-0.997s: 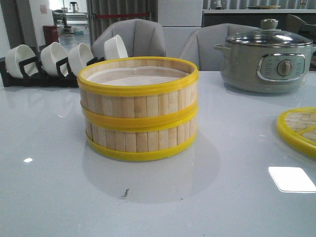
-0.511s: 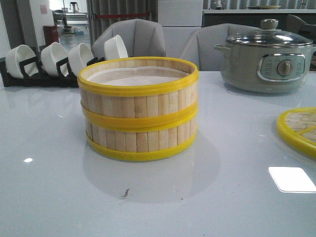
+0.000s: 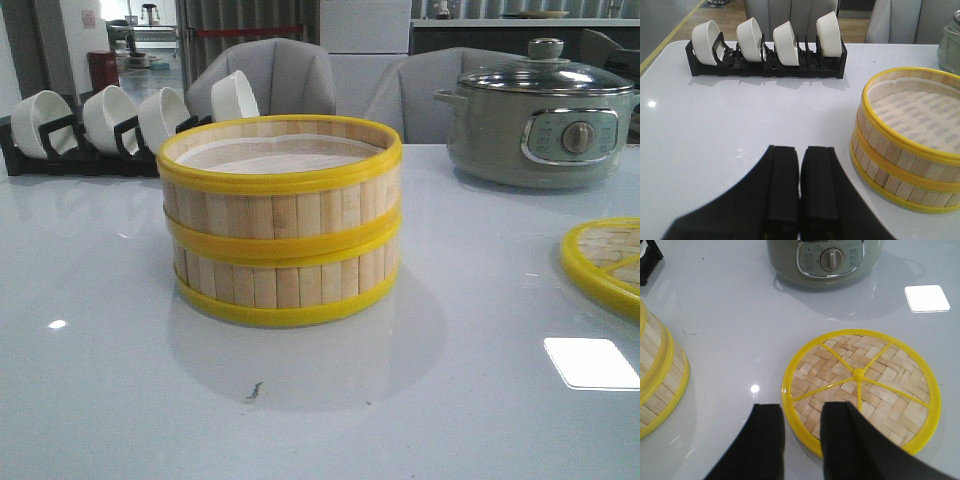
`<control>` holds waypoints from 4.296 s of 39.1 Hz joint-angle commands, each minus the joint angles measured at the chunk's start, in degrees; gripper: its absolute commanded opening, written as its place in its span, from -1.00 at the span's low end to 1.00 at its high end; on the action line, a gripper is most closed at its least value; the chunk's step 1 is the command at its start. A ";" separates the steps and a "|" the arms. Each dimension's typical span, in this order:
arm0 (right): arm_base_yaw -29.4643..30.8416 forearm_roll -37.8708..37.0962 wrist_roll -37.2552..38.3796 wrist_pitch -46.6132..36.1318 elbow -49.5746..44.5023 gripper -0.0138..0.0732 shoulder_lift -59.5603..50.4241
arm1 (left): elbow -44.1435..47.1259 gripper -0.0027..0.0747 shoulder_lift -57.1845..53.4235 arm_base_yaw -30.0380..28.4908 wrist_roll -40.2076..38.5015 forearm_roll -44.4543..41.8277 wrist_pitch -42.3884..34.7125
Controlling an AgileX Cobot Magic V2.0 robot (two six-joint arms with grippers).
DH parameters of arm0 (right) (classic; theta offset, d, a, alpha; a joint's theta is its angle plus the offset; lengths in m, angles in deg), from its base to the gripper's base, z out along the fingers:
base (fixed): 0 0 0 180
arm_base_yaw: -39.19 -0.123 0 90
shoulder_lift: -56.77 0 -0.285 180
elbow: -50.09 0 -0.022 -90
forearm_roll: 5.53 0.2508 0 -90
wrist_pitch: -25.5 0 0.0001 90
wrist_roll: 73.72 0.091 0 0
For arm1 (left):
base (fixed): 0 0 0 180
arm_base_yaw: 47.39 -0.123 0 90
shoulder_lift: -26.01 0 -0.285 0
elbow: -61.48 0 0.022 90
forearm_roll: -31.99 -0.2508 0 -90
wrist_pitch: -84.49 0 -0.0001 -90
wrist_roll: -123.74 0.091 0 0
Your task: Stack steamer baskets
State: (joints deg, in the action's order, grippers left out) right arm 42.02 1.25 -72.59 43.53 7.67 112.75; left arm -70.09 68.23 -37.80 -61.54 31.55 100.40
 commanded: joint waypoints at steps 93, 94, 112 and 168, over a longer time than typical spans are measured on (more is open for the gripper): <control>8.91 -1.46 -0.18 9.62 33.59 0.10 48.88 | -1.74 -0.69 -0.05 0.47 -0.45 0.00 -4.28; 8.91 -1.46 -0.18 9.62 33.59 0.10 49.21 | -1.74 -0.69 -0.05 0.47 -0.45 0.00 -4.28; 9.36 -1.58 -0.18 6.94 34.06 0.10 51.11 | -1.74 -0.69 -0.05 0.47 -0.45 0.00 -4.28; 9.12 -0.56 -0.18 8.63 34.06 -0.50 54.01 | -1.74 -0.69 -0.05 0.47 -0.45 0.00 -4.39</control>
State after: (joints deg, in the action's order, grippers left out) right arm 51.02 -0.03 -72.50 53.26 40.05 169.31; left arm -70.09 68.23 -37.80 -61.54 31.55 100.50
